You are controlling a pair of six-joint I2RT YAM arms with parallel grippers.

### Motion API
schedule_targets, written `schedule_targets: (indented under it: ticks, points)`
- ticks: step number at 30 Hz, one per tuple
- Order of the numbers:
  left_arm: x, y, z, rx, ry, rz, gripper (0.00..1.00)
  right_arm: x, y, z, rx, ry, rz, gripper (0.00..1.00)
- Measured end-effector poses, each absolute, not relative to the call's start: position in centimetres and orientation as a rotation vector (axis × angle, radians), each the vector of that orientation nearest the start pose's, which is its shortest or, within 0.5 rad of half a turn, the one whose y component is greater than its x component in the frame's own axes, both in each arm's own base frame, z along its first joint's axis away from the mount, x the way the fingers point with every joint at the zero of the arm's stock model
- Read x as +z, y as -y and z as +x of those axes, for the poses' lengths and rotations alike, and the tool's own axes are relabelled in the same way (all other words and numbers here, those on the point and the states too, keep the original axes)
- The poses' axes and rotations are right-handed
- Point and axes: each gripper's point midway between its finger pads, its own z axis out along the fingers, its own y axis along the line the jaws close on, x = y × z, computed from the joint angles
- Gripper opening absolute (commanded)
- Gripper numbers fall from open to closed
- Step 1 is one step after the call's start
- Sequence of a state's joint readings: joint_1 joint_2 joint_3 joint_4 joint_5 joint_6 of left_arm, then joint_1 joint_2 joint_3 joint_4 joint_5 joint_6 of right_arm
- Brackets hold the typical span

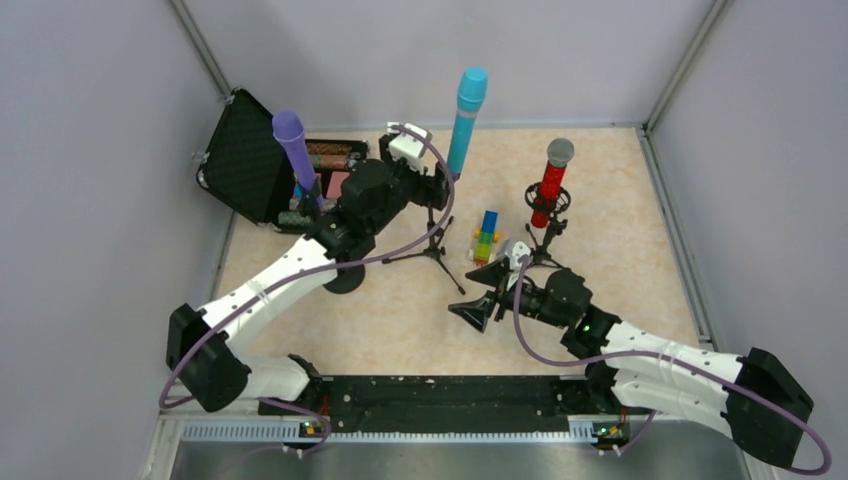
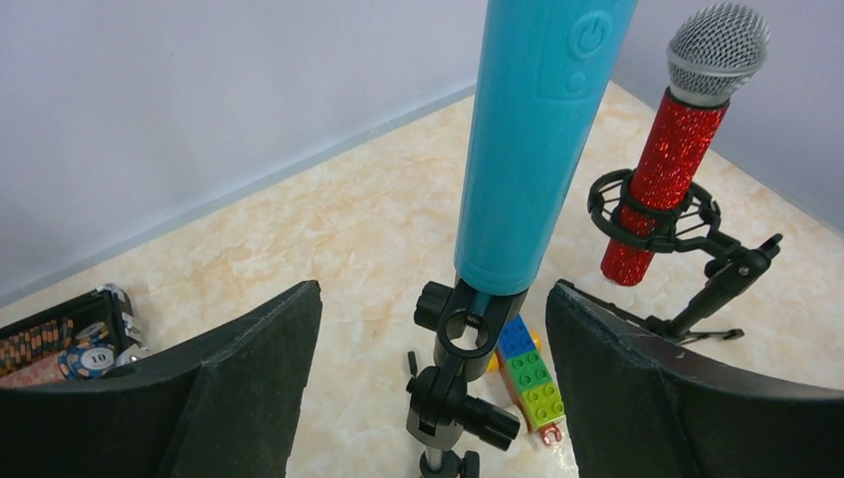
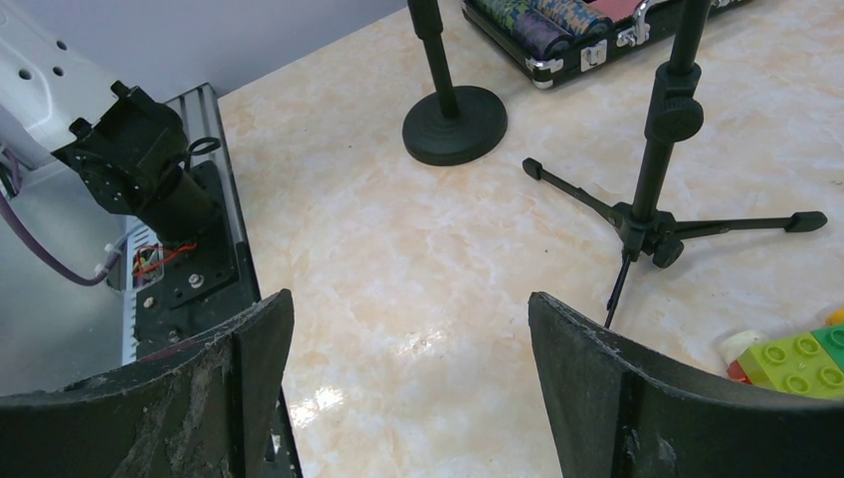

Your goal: Attach the microphones to the stand

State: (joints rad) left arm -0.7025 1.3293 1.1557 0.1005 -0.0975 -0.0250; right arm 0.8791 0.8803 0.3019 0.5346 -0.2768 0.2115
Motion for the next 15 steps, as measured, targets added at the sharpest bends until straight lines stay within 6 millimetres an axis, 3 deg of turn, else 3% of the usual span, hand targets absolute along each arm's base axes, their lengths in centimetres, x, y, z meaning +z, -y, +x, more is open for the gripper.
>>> schedule_targets:
  ticks: [8, 15]
  points:
    - [36.3, 27.6, 33.8, -0.553, -1.501, 0.459, 0.95, 18.1, -28.9, 16.6, 1.050, -1.542, -0.774, 0.86]
    - [36.1, 27.7, 30.1, -0.684, -1.476, 0.534, 0.96, 18.3, -29.0, 16.6, 1.048, -1.576, -0.785, 0.86]
